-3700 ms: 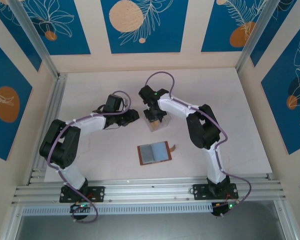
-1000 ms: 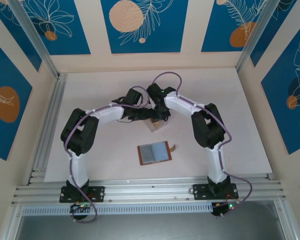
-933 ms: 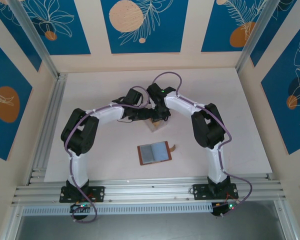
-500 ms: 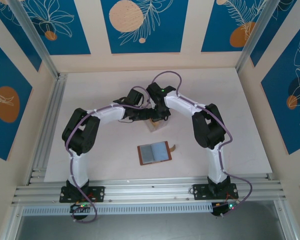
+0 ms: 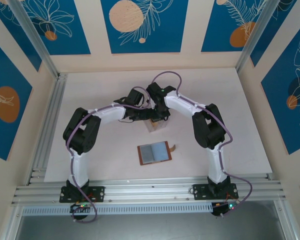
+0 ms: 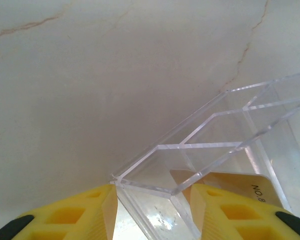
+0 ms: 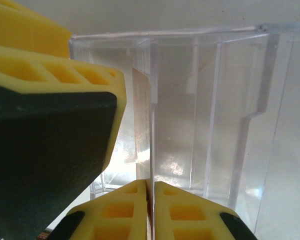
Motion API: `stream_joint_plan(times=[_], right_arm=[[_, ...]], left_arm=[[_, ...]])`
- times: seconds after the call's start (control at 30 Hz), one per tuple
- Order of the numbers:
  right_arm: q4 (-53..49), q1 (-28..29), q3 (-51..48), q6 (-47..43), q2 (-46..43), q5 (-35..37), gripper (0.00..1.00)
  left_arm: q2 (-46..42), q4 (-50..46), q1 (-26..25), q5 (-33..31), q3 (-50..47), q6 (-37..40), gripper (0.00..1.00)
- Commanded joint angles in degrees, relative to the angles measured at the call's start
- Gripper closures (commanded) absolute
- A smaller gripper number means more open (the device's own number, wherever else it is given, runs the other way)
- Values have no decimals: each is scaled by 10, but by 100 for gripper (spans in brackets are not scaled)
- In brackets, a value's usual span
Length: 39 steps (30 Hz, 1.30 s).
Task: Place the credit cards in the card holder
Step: Pick up the credit card from the storage box.
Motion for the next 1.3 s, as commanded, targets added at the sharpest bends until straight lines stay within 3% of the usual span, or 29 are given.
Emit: stream_joint_plan(times=[0.0, 0.23, 0.73, 1.27], right_arm=[[-7, 0, 13, 6, -32, -10, 87], [-9, 0, 16, 6, -33, -7, 81], [-15, 2, 29, 6, -34, -6, 81], [-22, 5, 31, 3, -45, -7, 100]], left_arm=[[35, -61, -3, -27, -9, 18, 58], [36, -59, -3, -25, -8, 18, 58], [40, -59, -3, -23, -6, 20, 58], [45, -62, -4, -26, -4, 21, 58]])
